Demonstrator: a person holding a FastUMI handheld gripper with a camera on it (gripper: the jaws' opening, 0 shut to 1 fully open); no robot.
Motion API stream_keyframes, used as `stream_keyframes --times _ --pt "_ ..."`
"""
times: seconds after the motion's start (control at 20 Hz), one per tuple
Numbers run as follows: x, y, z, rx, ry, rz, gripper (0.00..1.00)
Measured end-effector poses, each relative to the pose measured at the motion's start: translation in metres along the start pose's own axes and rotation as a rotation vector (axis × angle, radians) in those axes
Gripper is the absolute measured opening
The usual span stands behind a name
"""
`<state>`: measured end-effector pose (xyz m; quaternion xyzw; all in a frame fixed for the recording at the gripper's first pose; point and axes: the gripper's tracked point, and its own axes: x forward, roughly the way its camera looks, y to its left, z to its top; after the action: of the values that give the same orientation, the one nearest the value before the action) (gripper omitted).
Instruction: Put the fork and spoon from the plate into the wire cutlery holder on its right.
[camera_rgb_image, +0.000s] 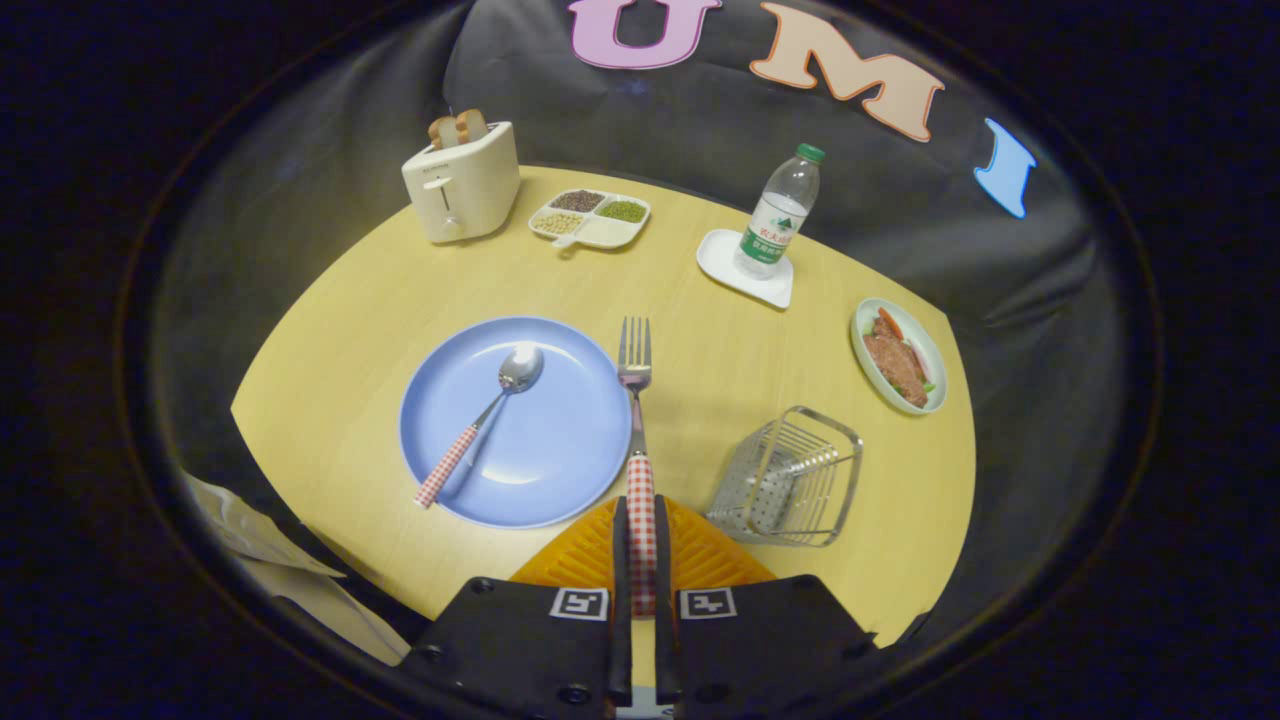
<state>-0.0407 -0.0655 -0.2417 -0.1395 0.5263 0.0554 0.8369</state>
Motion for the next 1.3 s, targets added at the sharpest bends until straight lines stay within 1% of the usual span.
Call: stream_keyframes --times 0.3,0.55,0.95,1.3 --pt "-0.025 -0.055 0.000 -0.053 0.062 -0.009 0.12" --pt "-0.040 -0.091 -0.010 -0.119 0.148 -0.007 0.12" --pt "-0.051 -0.113 -0.046 -0.135 0.322 0.037 0.12" --pt "-0.031 -0.120 -0.058 -0.196 0.469 0.079 0.12"
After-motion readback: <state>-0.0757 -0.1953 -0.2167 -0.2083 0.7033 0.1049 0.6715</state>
